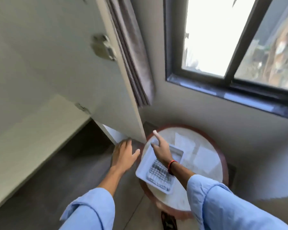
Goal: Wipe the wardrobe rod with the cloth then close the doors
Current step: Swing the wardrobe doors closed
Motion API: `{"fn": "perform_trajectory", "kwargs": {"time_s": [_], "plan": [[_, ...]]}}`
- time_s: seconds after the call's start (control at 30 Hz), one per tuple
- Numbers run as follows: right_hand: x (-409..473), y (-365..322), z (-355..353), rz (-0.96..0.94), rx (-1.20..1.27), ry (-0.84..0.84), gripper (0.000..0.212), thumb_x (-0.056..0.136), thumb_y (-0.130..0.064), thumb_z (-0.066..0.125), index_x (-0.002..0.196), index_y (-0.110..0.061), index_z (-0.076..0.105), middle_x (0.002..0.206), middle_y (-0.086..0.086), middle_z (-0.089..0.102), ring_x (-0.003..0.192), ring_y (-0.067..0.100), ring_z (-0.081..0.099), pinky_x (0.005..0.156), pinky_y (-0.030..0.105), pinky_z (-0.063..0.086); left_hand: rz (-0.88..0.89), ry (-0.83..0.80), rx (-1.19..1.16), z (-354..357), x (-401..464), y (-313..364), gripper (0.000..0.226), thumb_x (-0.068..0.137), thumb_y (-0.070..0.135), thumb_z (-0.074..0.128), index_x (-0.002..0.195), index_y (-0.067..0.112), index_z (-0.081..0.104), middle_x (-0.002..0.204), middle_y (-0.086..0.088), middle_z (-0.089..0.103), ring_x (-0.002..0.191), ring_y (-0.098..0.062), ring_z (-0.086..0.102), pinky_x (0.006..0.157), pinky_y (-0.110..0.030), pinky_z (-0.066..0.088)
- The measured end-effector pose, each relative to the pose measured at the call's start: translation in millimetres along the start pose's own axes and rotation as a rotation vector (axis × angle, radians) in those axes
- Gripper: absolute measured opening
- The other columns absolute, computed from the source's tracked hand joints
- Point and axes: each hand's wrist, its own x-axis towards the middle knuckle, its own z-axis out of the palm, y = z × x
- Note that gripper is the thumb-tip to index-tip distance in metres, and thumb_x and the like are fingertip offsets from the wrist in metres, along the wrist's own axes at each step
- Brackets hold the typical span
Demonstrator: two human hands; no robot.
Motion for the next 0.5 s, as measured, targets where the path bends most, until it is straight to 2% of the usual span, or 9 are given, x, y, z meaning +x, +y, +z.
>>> {"fn": "perform_trajectory", "kwargs": {"time_s": [0.07,0.17,0.3,0.4,0.5], "plan": [[1,-68,-23,-0.152,0.053,0.109,0.056,0.091,0.003,0.054,0.146,-0.003,0.045,0.153,0.012,0.045,0.144,0.022,0.041,0.122,0.030,0.026,-0.025,0.164,0.003,-52,-14,-6,0.066,0.086,0.050,0.055,0.138,0.011,0.046,0.138,-0.011,0.058,0.125,-0.029,0.053,0.107,-0.038,0.043],[-9,-184,-62,-0.369,0.201,0.226,0.046,0.100,-0.007,0.048,0.145,-0.004,0.046,0.152,0.011,0.047,0.143,0.020,0.043,0.123,0.038,0.029,-0.026,0.374,0.058,-133,-33,-3,0.075,0.087,0.048,0.057,0.143,0.002,0.041,0.142,-0.019,0.052,0.130,-0.033,0.050,0.112,-0.041,0.038],[-49,-346,-110,-0.719,0.338,0.276,0.047,0.103,-0.026,0.043,0.147,-0.010,0.043,0.154,0.007,0.045,0.143,0.015,0.041,0.123,0.037,0.029,0.034,0.617,0.052,-247,-66,24,0.078,0.088,0.048,0.055,0.149,0.004,0.031,0.152,-0.017,0.041,0.138,-0.031,0.042,0.115,-0.047,0.032],[-81,-432,-125,-0.826,0.271,0.159,0.052,0.097,-0.029,0.052,0.146,-0.013,0.045,0.147,0.011,0.051,0.135,0.023,0.048,0.117,0.041,0.036,0.068,0.766,0.028,-315,-98,48,0.077,0.088,0.043,0.058,0.148,0.004,0.030,0.151,-0.018,0.040,0.132,-0.036,0.046,0.110,-0.051,0.038],[-103,-468,-120,-0.773,0.056,0.131,0.063,0.086,-0.016,0.062,0.145,-0.011,0.042,0.138,0.019,0.042,0.133,0.035,0.041,0.116,0.042,0.033,0.080,0.871,0.052,-361,-137,57,0.077,0.089,0.039,0.058,0.150,0.003,0.025,0.154,-0.019,0.035,0.134,-0.037,0.043,0.111,-0.051,0.038]]}}
